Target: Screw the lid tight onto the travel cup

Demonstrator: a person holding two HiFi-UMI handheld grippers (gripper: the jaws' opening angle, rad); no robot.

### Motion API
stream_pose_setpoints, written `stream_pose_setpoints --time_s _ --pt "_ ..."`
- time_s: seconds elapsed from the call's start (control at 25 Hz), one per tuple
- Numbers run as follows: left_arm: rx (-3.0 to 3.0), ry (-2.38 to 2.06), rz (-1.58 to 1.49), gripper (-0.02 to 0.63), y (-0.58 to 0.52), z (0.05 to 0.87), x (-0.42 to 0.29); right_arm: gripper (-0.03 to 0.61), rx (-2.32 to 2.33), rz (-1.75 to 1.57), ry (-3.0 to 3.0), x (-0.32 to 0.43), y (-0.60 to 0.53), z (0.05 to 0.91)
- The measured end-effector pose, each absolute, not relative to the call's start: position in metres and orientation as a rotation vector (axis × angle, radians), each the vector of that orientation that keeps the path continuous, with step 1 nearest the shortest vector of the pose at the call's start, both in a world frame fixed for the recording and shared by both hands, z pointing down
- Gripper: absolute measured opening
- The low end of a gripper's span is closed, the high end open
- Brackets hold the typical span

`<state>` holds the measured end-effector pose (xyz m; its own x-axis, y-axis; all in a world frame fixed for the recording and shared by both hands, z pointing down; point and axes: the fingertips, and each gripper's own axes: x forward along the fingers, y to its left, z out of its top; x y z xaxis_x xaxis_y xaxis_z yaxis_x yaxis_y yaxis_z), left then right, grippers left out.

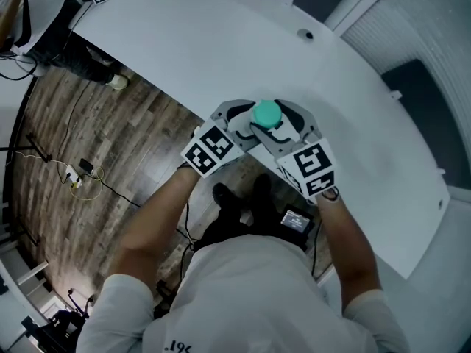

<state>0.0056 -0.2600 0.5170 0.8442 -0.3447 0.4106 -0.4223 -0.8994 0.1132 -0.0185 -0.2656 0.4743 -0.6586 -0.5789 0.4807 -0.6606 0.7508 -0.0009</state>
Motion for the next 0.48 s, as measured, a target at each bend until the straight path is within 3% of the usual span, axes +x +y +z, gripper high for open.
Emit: stream_pose_setpoints --time_s 0.48 --pt "2.694 -0.951 0.458 0.318 -0.2657 0.5193 0.0103 0.307 1.227 0.303 -2.376 -0.0124 -0.2691 0.4757"
